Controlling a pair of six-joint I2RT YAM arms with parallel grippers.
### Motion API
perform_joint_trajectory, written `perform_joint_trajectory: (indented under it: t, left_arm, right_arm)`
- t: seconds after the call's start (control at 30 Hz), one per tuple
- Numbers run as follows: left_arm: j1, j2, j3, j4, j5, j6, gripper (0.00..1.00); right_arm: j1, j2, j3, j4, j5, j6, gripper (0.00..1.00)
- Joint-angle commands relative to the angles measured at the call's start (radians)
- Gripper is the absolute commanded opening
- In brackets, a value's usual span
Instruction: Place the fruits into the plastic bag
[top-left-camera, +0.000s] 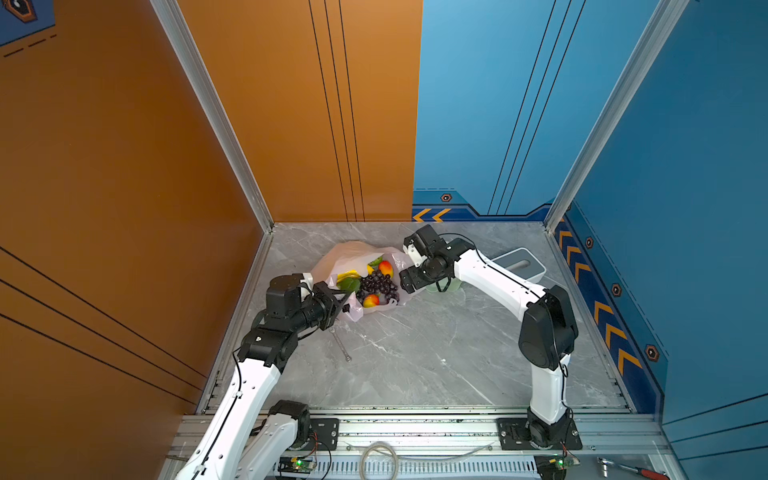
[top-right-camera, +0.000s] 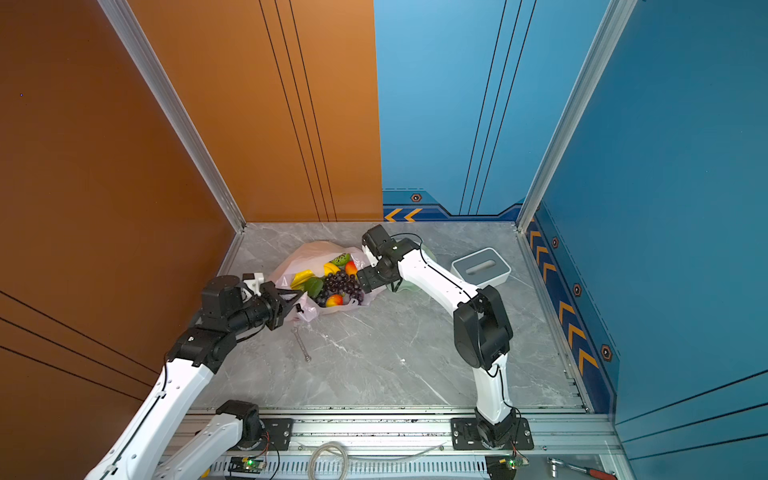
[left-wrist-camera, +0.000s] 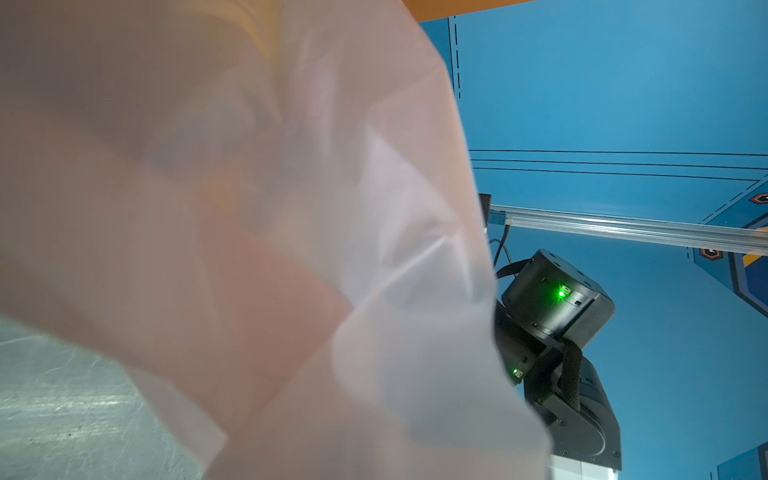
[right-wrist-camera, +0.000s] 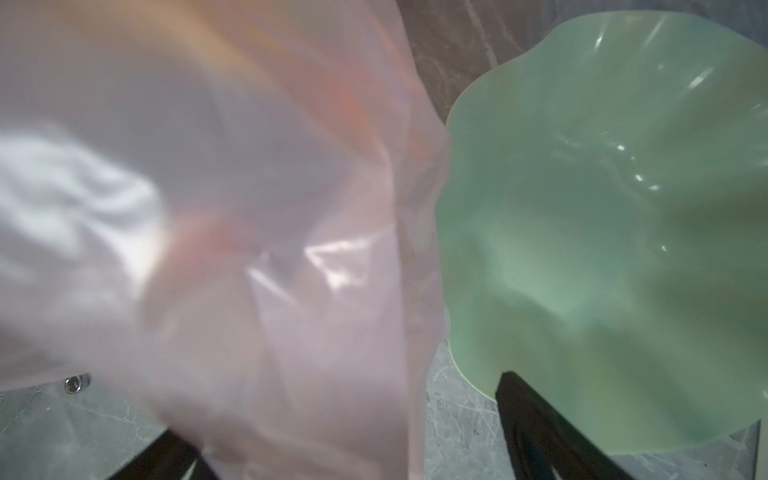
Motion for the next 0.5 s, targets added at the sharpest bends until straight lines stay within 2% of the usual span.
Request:
perform_joint_trajectory:
  t: [0.0,0.27,0.47]
  left_arm:
    - [-0.005,-0.004,0.002,0.012,-0.005,0.001,0.0]
    - [-0.001,0.001,-0.004,0.016,0.003,0.0,0.0]
    - [0.004,0.0,-0.007,0.016,0.011,0.003,0.0]
  right_arm:
    - [0.001,0.017,0.026,0.001,-0.017,0.038,0.87]
    - [0.005,-0.006,-0.001,-0.001,-0.021,0.049,0.75]
    - [0.006,-0.015,-0.018,0.0,-0.024,0.057,0.59]
